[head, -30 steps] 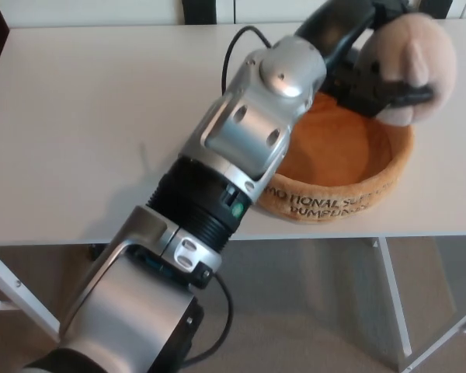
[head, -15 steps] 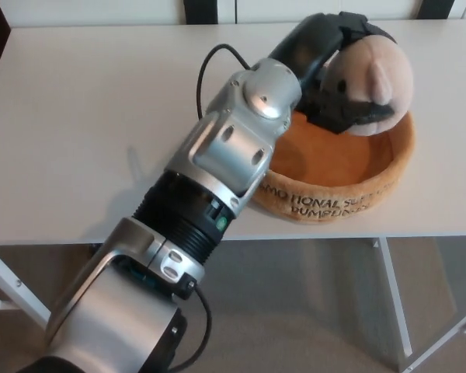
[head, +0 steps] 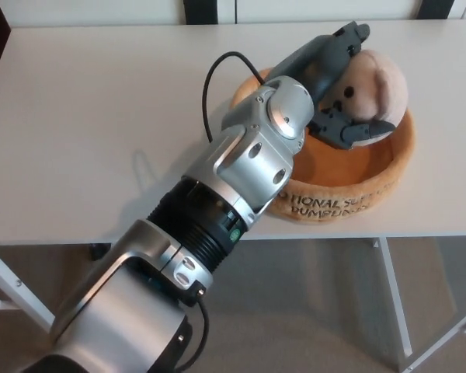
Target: The robot walks towards a table in front, picks a dumpling toy with left hand and puts it in an orange round plate
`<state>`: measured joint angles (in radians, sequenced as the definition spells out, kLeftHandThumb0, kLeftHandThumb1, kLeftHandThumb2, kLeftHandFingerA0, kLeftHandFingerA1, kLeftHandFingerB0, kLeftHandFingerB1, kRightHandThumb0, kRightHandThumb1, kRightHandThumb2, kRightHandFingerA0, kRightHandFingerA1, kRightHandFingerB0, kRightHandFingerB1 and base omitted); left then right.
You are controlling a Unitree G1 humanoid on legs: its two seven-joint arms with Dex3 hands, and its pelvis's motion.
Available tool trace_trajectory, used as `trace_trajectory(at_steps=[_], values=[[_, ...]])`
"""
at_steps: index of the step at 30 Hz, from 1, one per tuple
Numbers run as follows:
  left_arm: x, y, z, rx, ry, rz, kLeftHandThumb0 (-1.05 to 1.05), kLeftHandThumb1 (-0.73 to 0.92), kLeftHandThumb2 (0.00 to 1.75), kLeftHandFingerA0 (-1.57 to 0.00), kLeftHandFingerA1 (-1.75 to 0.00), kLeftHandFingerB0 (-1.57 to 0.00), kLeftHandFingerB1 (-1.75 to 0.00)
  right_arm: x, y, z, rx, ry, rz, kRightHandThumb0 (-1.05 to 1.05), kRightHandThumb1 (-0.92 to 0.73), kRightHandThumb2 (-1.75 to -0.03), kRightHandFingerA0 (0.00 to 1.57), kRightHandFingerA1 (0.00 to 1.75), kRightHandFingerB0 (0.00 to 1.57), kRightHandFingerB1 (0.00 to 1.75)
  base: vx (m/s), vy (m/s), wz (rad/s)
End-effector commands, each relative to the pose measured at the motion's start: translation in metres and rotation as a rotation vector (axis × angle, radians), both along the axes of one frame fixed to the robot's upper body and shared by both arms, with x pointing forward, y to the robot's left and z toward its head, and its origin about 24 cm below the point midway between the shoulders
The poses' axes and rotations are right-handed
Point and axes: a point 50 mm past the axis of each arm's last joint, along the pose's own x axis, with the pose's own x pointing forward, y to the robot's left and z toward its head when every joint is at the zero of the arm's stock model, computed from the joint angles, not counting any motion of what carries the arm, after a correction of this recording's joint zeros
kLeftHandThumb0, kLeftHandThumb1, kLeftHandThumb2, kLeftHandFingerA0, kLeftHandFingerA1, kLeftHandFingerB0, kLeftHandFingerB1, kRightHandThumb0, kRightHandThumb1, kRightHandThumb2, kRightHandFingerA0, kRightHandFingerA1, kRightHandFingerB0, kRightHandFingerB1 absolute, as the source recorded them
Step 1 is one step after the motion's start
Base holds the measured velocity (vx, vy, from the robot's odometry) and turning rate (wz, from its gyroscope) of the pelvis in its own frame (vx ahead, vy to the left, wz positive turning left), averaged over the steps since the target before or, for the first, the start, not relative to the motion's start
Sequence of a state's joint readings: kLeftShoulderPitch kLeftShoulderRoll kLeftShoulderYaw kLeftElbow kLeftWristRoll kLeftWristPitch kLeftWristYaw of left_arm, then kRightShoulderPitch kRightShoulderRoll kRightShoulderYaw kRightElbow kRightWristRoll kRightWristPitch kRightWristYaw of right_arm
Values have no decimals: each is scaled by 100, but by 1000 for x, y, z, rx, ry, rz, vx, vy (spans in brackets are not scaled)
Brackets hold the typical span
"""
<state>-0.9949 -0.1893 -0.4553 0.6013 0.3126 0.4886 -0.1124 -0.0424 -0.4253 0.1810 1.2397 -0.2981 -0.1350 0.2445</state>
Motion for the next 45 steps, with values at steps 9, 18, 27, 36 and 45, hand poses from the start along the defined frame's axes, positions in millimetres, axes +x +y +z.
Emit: trace_trajectory(at_steps=[9, 18, 27, 36, 45], values=[[11, 27, 8, 210, 7, 57, -86, 55, 57, 0, 0, 0, 0, -4, -6, 2, 26, 51, -37, -51, -65, -58, 66, 55, 27, 35, 0, 0, 0], [11, 31, 6, 194, 5, 61, -85, 49, 86, 0, -1, 0, 0, -5, -5, 1, 21, 61, -52, -56, -51, -83, 61, 63, 22, 46, 0, 0, 0], [15, 39, 13, 335, -35, 34, -105, 83, 123, 0, -13, 0, -9, -3, -6, 2, 28, 64, -41, -52, -64, -58, 69, 53, 25, 31, 0, 0, 0], [4, 44, 34, 278, -202, 4, -97, 92, 86, 0, -6, 0, 0, 0, -3, 1, 29, 74, -29, -55, -65, -59, 65, 51, 24, 32, 0, 0, 0], [-86, 94, 147, -65, -723, -91, -105, 83, 112, -8, -10, 0, -3, -4, -6, 2, 39, 84, -37, -59, -54, -86, 58, 63, 15, 44, 0, 0, 0]])
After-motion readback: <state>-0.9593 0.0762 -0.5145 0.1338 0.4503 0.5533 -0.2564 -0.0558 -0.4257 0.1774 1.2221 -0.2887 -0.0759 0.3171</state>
